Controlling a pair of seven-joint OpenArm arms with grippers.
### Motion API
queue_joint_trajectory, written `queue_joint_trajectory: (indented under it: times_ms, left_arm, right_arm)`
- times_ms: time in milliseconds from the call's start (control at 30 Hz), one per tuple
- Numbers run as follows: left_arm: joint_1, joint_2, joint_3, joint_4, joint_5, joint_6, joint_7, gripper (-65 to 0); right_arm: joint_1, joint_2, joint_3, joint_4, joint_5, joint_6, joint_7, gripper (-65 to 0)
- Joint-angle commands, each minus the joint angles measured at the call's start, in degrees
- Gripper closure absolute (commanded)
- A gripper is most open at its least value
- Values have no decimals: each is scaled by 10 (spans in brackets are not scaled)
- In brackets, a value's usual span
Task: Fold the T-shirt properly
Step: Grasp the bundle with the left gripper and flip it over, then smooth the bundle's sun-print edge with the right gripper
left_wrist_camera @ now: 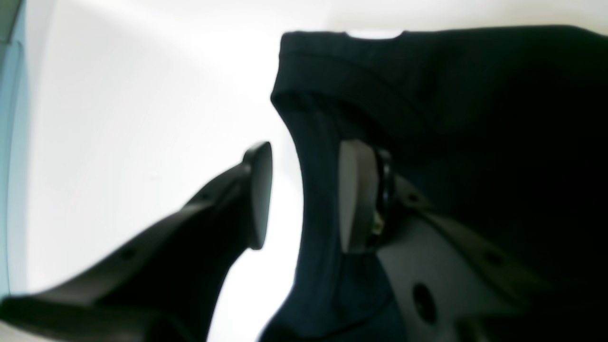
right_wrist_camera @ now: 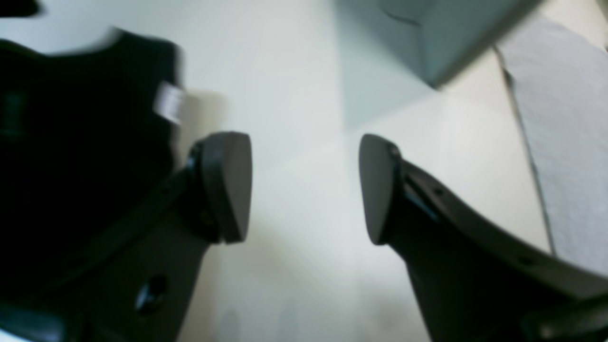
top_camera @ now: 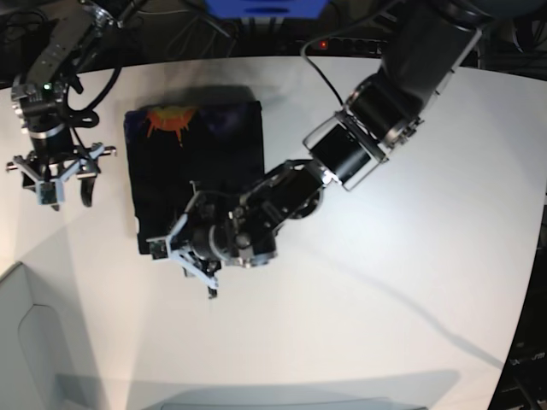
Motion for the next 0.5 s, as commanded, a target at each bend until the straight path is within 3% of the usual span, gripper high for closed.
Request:
queue_joint_trajectory:
  times_ms: [0,133,267,367,467]
  left_arm:
    - [-23,-11,-13,28,-4,3,-12,-229]
    - [-6,-71,-92,120,-4,3,7,-229]
    - [52,-144,-225,215,-4,3,39,-229]
    - [132,-188,-355,282,-4,3,58,-229]
    - [217,-207,-472,317,-7,3,60,-229]
  right_arm:
    - [2,1,-6,8,4,2,11,-284]
    - [0,-32,-47,8,4,2,8,-148]
    - [-24,-57,-121,8,4,2,10,0]
    - [-59,-56,-210,8,4,2,11,0]
    - [-86,-56,-278,2,3,2,12,0]
